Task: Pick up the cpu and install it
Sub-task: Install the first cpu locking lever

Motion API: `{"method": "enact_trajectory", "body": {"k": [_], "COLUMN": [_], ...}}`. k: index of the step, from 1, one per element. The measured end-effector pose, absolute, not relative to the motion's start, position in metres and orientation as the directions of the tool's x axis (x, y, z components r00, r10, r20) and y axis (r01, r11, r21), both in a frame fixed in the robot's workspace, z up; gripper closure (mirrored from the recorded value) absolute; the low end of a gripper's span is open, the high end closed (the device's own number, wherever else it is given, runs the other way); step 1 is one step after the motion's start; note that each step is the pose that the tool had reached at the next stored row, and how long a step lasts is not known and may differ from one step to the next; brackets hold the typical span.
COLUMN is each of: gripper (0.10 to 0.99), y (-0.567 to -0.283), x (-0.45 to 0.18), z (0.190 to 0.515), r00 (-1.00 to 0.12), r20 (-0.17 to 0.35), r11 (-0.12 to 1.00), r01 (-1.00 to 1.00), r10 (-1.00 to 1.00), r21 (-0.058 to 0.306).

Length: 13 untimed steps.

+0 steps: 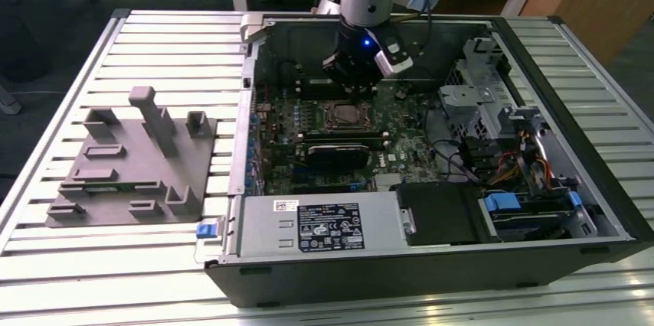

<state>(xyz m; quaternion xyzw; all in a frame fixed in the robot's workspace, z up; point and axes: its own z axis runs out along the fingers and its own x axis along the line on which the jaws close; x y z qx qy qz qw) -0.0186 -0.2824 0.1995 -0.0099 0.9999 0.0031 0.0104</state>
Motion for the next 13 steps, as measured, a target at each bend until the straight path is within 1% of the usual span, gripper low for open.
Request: {"method": "enact_trajectory", "body": {"k": [8, 13], "gripper": [0.98, 0.98], "y": [-0.2779, -0.2779], "x": [-0.0174, -0.0174], "z": [0.1966, 0.2065], "r00": [-1.0, -1.0], "r20": [-0.021, -0.021], "r11": [1.0, 1.0], "r01": [-0.02, -0.02], "r10": [-0.02, -0.02], "r21": [0.003, 0.003]}}
